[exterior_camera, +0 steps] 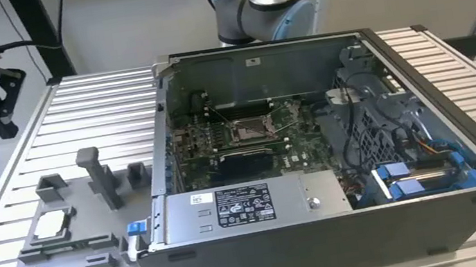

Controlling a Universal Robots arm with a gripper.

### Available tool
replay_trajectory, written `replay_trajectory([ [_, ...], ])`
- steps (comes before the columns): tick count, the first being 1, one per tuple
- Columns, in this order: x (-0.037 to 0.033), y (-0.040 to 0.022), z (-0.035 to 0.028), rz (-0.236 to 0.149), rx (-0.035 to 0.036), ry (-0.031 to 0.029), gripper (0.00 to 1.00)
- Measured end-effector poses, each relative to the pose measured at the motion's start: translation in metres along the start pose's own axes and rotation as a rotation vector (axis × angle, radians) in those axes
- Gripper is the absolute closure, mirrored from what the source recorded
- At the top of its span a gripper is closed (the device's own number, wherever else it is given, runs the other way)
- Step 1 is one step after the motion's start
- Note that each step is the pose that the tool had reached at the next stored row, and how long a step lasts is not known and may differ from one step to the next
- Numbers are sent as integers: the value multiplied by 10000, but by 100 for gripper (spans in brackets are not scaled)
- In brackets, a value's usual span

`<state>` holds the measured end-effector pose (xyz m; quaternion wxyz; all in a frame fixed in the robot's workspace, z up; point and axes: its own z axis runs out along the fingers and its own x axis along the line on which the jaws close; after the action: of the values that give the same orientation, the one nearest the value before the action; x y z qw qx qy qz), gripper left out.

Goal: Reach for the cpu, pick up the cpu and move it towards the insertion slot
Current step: 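Reach for the cpu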

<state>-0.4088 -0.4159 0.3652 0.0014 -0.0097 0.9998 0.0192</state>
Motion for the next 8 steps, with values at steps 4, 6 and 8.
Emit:
replay_trajectory([
  [4, 24, -181, 38, -1, -46, -1, 100],
  [6, 57, -239, 53, -1, -51, -2, 100],
  [8, 69, -249, 60, 1, -52, 1, 100],
])
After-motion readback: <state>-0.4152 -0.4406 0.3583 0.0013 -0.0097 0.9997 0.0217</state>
